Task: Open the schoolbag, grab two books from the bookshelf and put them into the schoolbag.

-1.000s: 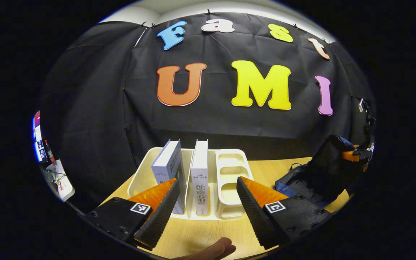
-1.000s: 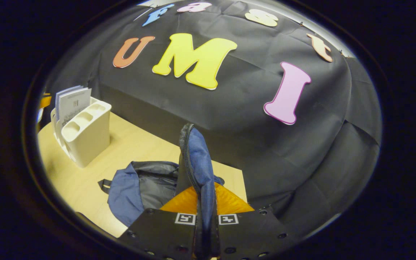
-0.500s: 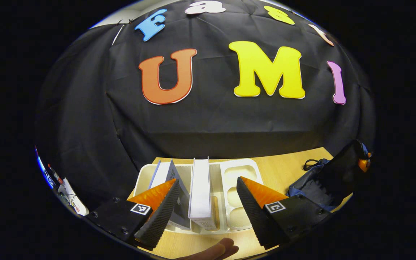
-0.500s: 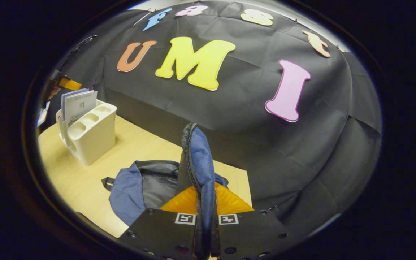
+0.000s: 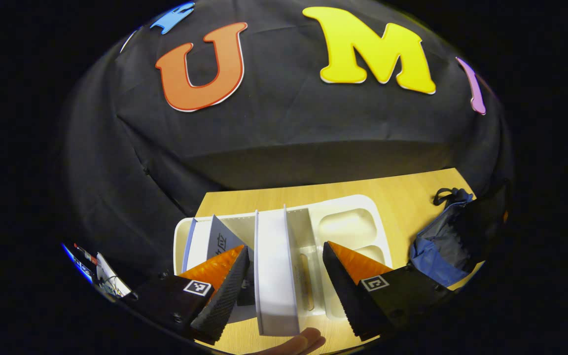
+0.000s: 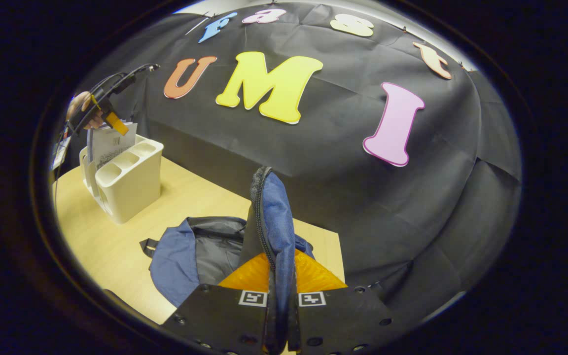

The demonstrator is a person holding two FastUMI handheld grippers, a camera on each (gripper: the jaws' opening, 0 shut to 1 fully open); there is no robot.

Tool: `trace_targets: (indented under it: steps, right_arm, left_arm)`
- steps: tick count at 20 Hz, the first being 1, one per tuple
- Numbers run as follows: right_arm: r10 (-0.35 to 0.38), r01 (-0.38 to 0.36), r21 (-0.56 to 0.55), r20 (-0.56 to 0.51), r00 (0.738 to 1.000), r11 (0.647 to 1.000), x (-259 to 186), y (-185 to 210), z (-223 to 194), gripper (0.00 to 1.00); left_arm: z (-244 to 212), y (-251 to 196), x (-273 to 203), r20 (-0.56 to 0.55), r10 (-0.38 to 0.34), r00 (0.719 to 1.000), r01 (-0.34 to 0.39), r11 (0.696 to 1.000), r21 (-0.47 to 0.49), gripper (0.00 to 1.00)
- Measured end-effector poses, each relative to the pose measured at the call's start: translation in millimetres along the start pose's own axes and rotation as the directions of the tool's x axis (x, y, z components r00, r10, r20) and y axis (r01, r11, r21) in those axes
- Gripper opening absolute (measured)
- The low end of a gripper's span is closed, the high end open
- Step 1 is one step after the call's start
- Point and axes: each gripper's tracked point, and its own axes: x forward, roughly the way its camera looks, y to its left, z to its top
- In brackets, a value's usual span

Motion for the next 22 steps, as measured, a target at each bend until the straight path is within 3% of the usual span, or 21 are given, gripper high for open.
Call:
trace_targets:
  steps: [5,11,14,22]
  right_arm:
    - [0.006,-0.006,0.011,0.003,1.000,1.000,1.8,-1.5,-7.2,0.08]
    - [0.016,-0.016,0.016,0.008,1.000,1.000,1.4,2.8,-10.6,0.08]
    - [0.022,-0.022,0.025,0.000,1.000,0.999,1.6,6.3,-17.6,0.08]
    - [0.023,-0.024,-0.006,-0.012,1.000,1.000,3.4,17.3,-23.3,0.08]
  left_arm:
    - [-20.8,-2.9,12.4,-0.161,-0.003,0.987,0.007,1.000,0.022,0.81]
    - [-47.0,-14.8,8.1,-0.256,-0.040,0.966,0.025,0.998,-0.059,0.51]
    - [-54.4,-18.0,-13.7,-0.225,-0.064,0.972,0.048,0.996,-0.072,0.46]
    - [-94.9,-5.6,-101.4,-0.067,-0.100,0.993,0.090,0.985,-0.147,0.46]
